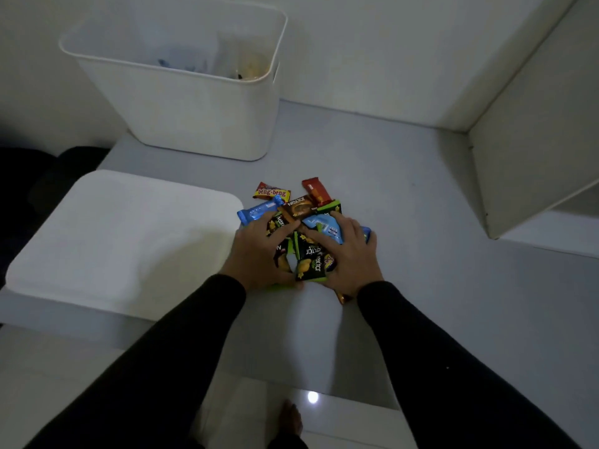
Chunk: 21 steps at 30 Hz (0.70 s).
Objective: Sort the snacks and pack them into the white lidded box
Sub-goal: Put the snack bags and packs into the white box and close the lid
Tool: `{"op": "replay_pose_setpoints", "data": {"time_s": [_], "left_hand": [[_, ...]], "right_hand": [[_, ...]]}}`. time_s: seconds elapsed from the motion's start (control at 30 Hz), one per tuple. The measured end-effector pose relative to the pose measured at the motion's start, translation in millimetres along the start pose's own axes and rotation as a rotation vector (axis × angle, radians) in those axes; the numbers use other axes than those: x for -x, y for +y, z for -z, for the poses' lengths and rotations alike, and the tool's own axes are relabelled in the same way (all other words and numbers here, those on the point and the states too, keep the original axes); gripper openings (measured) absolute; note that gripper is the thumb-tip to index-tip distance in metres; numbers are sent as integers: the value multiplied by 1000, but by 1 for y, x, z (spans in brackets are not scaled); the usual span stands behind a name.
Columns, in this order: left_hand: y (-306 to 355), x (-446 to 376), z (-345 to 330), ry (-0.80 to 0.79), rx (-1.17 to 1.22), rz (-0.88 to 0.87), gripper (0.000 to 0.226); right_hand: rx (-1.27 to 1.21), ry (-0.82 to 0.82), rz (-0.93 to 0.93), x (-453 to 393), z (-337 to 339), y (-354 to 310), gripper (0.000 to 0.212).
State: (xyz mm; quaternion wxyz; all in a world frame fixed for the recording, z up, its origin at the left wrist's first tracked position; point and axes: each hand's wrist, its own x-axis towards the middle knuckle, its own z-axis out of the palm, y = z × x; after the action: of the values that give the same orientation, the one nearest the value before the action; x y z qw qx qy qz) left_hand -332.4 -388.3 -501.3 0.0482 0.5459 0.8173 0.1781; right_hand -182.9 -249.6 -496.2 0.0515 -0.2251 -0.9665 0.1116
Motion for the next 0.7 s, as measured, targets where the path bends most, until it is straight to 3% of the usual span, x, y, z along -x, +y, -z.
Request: {"op": "replay_pose_setpoints", "data": {"time_s": [0.13,0.27,0.4,0.7], "left_hand": [[-5,-7,1,-6,108,22,88],[2,-11,10,-41,188,75,79],[11,-19,28,-121,328,181,67],[32,-58,131,14,350,149,64]], "right_hand": [[3,108,-44,-6,-2,0,53],[-50,114,-87,-6,4,-1,39],[-126,96,-149,-9,21,0,36],[-119,171,-123,-48,130,-27,35]]}}
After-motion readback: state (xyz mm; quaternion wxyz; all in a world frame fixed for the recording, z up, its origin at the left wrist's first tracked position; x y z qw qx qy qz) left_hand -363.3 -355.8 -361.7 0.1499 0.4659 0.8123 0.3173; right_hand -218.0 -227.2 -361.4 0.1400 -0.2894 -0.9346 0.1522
